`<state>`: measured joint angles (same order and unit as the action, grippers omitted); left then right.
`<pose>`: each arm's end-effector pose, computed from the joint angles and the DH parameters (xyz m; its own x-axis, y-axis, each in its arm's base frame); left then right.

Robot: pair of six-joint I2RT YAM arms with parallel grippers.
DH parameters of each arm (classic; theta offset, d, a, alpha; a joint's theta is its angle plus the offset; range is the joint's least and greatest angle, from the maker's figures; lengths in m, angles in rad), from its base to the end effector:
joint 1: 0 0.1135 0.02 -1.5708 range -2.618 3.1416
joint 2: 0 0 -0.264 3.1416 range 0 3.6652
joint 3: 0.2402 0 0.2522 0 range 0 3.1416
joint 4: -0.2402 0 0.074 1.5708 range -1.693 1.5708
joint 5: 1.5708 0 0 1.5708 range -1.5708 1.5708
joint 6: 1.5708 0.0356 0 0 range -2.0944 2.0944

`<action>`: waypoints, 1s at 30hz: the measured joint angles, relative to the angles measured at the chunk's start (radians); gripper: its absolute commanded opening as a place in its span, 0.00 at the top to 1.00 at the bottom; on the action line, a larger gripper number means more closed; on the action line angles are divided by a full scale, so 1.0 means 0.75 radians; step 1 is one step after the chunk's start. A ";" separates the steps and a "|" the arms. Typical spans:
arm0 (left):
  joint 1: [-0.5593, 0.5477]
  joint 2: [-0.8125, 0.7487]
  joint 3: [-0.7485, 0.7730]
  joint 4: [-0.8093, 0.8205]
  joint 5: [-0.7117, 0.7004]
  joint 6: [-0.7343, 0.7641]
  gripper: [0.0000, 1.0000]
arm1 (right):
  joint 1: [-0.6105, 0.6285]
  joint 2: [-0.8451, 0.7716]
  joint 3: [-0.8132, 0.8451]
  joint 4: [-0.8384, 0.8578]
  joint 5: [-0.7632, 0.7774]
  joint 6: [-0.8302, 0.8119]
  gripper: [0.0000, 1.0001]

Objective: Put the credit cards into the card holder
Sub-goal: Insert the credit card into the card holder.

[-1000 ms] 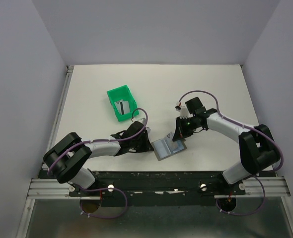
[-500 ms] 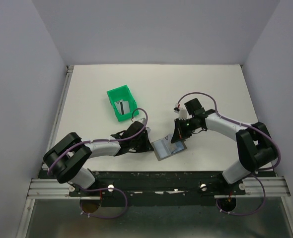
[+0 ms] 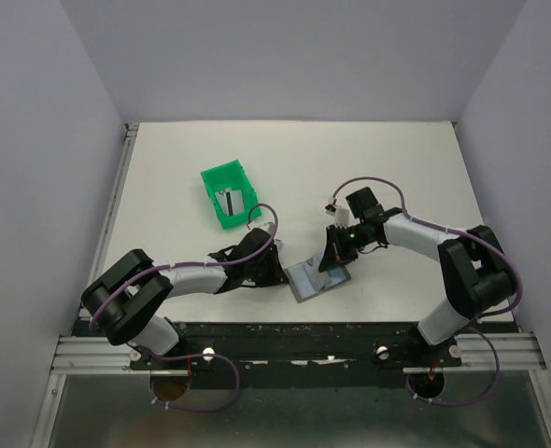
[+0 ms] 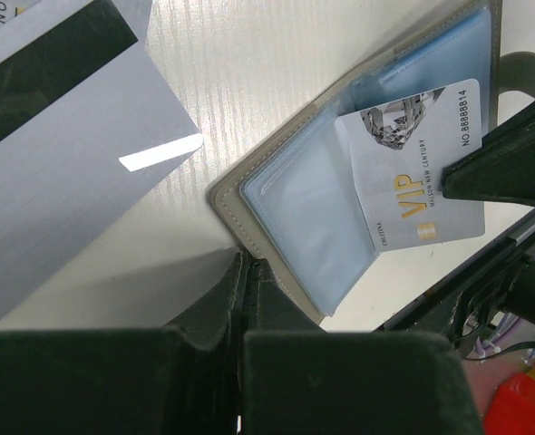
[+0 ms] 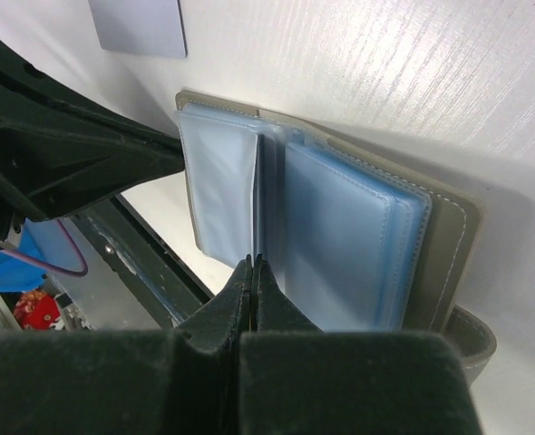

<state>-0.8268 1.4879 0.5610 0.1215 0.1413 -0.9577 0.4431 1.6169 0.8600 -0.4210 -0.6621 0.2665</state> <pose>0.1784 -0.2012 0.1379 -0.9308 -0.1844 -0.3156 0.0578 0.7784 -0.6251 0.2531 0.1443 0.1583 -0.9502 -0.2210 -0.2198 -0.3115 0.6943 0.6487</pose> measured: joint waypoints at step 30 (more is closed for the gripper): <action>0.000 0.009 0.020 -0.028 0.003 0.002 1.00 | -0.009 0.050 -0.037 0.071 -0.185 -0.014 1.00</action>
<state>-0.8268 1.4944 0.5762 0.1001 0.1432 -0.9565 0.4366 1.6543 0.8326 -0.3679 -0.8009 0.2558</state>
